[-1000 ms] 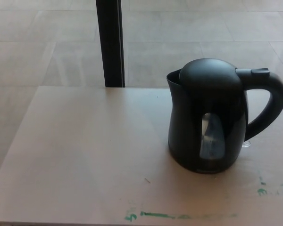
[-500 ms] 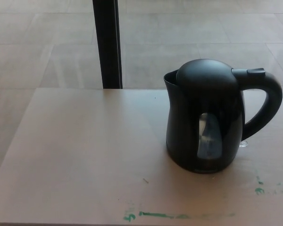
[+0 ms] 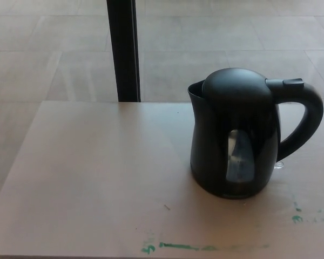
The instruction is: The robot uses its right hand to push down on the lid of a kettle kept in the middle of the desk to close it
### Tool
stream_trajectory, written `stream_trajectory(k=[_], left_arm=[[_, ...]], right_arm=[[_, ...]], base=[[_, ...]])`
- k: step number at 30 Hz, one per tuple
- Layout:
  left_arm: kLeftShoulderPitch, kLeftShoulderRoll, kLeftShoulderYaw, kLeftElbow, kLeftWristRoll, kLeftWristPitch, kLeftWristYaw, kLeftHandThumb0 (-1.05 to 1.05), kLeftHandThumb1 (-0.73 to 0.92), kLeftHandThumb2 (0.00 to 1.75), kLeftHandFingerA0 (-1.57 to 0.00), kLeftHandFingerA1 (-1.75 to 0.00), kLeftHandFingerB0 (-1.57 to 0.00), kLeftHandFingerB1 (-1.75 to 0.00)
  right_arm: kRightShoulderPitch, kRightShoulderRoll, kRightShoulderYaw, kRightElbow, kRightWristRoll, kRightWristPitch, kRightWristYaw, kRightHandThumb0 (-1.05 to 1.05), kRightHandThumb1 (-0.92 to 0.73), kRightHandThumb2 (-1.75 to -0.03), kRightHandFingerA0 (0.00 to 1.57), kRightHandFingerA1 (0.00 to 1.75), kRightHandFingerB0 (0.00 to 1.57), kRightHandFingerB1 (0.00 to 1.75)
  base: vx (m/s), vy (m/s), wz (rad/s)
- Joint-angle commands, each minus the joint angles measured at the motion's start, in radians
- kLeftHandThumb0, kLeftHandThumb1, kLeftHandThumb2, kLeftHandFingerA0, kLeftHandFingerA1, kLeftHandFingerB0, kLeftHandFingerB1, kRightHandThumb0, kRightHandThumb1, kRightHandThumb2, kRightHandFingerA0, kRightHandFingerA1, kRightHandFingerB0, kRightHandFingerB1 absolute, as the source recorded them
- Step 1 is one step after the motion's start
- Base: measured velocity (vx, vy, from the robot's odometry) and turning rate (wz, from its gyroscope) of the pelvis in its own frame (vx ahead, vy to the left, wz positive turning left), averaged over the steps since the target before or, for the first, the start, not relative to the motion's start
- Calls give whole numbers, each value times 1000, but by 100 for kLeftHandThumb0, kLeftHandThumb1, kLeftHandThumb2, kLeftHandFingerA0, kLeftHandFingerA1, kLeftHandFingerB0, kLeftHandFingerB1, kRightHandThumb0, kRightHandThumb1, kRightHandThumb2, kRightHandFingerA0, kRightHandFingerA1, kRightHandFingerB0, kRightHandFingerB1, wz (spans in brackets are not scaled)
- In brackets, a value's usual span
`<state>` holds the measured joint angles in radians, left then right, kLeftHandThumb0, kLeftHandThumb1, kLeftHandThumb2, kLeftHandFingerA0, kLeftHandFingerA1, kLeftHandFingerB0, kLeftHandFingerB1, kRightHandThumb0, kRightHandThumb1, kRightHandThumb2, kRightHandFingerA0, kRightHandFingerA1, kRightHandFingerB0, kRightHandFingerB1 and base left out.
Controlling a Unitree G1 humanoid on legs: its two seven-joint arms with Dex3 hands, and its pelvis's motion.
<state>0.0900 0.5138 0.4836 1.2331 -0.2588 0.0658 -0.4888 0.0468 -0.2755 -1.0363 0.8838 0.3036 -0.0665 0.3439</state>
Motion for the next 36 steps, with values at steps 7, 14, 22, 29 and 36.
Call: stream_trajectory(k=[7,14,22,29,36], left_arm=[[-6,14,-12,-24,0,-1,14,-73,56,91,-53,-64,-30,-47],[-7,8,6,-17,-18,14,24,-65,64,60,-57,-53,-33,-34],[2,12,-4,-25,-8,2,10,-77,55,90,-53,-63,-28,-46],[-3,12,-11,-16,-3,-13,5,-72,55,91,-52,-64,-28,-47],[-4,7,6,-31,-25,17,9,-66,64,60,-56,-53,-32,-34]], right_arm=[[3,3,65,-8,126,39,-59,-83,-73,-105,22,48,0,15],[29,-2,120,-24,125,12,-70,-76,-71,-106,18,47,0,19],[54,7,172,-55,143,-3,-88,-77,-72,-104,19,47,0,21],[48,-3,192,-43,152,-9,-90,-75,-70,-104,24,50,0,22],[55,-6,210,-58,167,-5,-81,-70,-87,-68,26,32,2,17]], base=[[0,0,0],[0,0,0],[0,0,0],[0,0,0],[0,0,0]])
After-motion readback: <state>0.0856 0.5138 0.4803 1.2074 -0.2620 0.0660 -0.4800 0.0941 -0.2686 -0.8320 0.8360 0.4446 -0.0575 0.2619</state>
